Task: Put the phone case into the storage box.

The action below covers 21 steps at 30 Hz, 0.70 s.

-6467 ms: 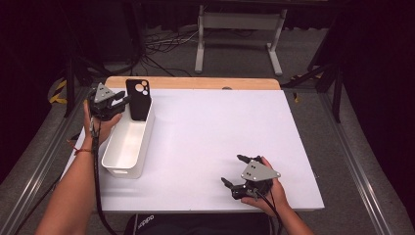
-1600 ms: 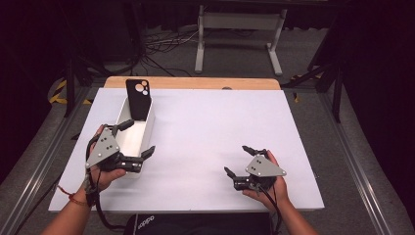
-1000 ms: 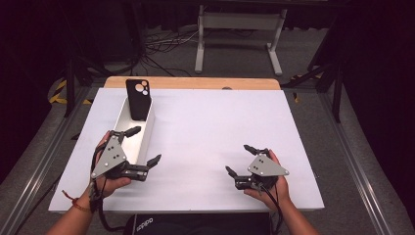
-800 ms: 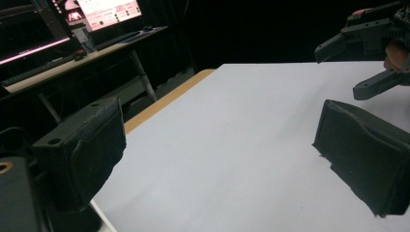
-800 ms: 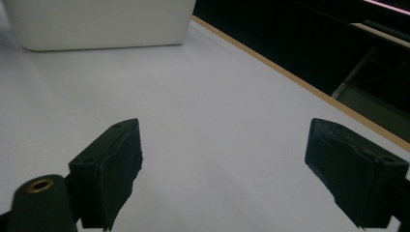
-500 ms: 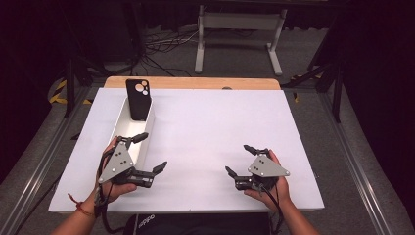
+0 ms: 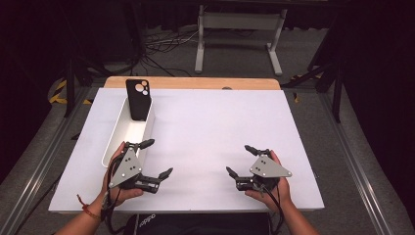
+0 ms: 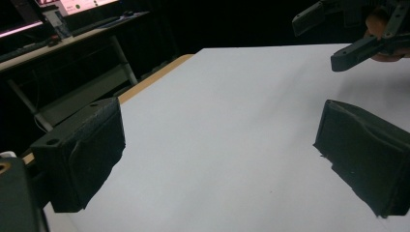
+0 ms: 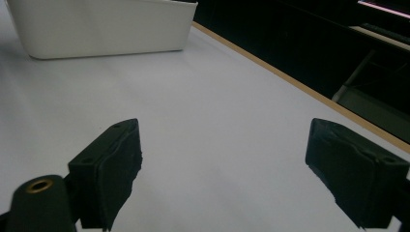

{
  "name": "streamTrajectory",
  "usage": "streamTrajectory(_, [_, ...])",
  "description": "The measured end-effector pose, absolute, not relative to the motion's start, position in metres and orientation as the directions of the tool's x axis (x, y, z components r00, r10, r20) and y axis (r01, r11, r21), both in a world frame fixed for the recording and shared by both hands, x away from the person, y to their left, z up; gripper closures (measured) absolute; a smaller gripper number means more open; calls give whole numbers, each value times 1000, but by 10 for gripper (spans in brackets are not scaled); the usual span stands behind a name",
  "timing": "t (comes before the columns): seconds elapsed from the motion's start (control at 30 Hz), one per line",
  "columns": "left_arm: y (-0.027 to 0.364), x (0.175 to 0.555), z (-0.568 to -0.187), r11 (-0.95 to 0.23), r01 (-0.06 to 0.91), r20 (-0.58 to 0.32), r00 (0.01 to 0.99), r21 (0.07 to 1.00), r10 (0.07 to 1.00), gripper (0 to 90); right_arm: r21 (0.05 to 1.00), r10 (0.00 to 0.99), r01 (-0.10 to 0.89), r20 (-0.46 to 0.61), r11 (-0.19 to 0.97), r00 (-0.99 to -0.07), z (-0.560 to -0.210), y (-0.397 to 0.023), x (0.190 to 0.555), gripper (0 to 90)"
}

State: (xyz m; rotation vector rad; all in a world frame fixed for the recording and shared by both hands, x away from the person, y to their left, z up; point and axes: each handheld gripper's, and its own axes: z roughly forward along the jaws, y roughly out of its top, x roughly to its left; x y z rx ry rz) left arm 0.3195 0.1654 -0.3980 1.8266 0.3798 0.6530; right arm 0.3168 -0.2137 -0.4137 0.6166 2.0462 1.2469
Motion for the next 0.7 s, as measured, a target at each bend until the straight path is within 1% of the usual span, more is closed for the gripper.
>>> streamTrajectory(0.1, [164, 319, -400, -340, -42, 234, 803, 940, 548, 46, 899, 680, 56, -285, 434, -676, -414, -214, 317, 137])
streamTrajectory(0.23, [163, 318, -403, -353, -41, 240, 804, 935, 544, 50, 899, 678, 57, -285, 434, -678, -415, -214, 317, 137])
streamTrajectory(0.33, [163, 317, -408, -345, -14, 210, 814, 939, 541, 50, 898, 675, 54, -288, 437, -679, -415, -214, 316, 136])
streamTrajectory(0.4, [163, 317, -412, -352, -5, 209, 813, 936, 543, 50, 895, 669, 45, -298, 445, -681, -415, -213, 316, 136])
streamTrajectory(0.7, [165, 318, -416, -337, 4, 192, 815, 942, 547, 44, 897, 670, 35, -303, 441, -677, -414, -216, 311, 134])
